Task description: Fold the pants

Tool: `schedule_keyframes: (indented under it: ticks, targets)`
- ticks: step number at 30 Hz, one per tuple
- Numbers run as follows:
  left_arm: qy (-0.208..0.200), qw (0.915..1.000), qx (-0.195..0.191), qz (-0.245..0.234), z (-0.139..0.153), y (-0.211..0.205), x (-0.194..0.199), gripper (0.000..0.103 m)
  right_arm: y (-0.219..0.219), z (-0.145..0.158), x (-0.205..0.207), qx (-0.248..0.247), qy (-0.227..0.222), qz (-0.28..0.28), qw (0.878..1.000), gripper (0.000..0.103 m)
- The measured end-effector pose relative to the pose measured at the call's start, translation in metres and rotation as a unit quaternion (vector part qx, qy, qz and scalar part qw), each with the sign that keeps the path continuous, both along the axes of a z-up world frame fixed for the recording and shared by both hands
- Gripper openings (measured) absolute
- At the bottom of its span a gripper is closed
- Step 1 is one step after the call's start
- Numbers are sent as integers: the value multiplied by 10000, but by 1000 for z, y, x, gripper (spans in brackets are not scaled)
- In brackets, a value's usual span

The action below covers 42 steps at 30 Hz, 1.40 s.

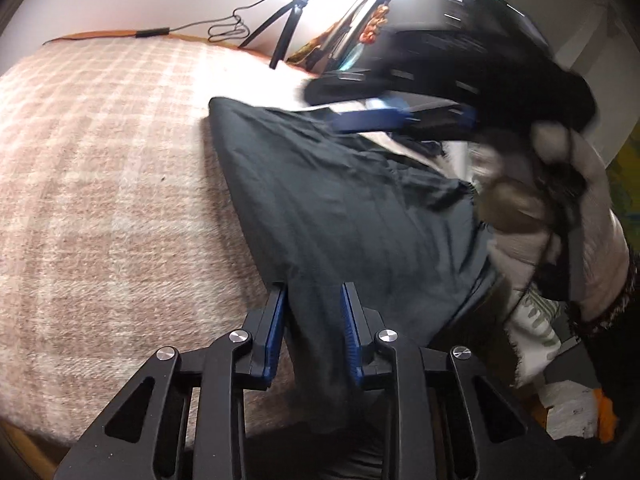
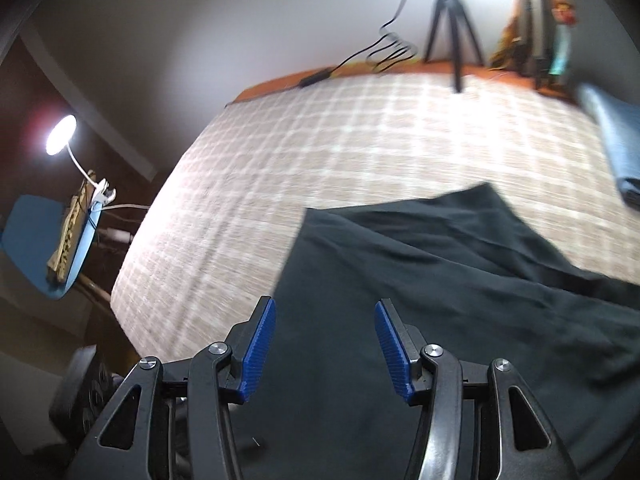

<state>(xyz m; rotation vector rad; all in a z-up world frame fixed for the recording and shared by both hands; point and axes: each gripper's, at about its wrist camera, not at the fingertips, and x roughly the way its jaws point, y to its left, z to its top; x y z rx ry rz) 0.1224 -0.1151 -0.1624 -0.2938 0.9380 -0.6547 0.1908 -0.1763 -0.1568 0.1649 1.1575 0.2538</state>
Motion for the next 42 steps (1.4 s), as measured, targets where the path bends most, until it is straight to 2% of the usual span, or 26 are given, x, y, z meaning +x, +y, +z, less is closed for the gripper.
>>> schedule_keyframes:
  ticks: [5, 11, 13, 15, 16, 18, 21, 26, 28, 29, 30, 31, 34, 42]
  targets:
    - [-205, 9997, 54, -90, 5, -12, -3, 24, 39, -21, 33, -362, 348, 245, 9984, 54]
    - [-312, 9994, 101, -144, 6, -26, -5, 24, 64, -48, 56, -1267, 777, 368, 9882, 53]
    - [-331, 9993, 115, -146, 7, -29, -6, 24, 67, -55, 58, -1541, 855, 418, 9835, 47]
    - [-356, 9991, 152, -146, 6, -29, -9, 24, 68, -64, 60, -1762, 947, 403, 9790, 33]
    - [-374, 9991, 188, -117, 7, -30, -10, 24, 67, -65, 60, -1779, 933, 400, 9788, 31]
    - [-400, 9987, 316, 19, 7, -29, -12, 26, 64, -63, 58, -1720, 835, 411, 9807, 18]
    - [-286, 9979, 523, 244, 3, -33, -14, 38, 54, -60, 54, -1454, 788, 321, 9857, 7]
    - [-21, 9987, 414, 297, -8, -31, -13, 40, 36, -56, 52, -983, 698, 128, 9926, 1]
    - [17, 9994, 257, 213, -9, -31, -13, 37, 30, -51, 51, -819, 627, 71, 9946, 1]
    - [53, 9998, 146, 157, -11, -32, -13, 28, 27, -49, 50, -736, 597, 45, 9955, 1]
    - [92, 9999, 56, 90, -13, -32, -13, 12, 25, -47, 49, -700, 581, 29, 9958, 1]
    - [94, 9999, 15, 52, -12, -33, -16, 9, 21, -45, 48, -658, 542, 5, 9964, 0]
    - [2, 9997, -247, -71, -8, -36, -18, 7, 19, -38, 46, -516, 434, -38, 9977, 0]
    - [-232, 9975, -524, -405, 18, -59, -13, 7, -9, -4, 30, -183, 115, -215, 9995, 0]
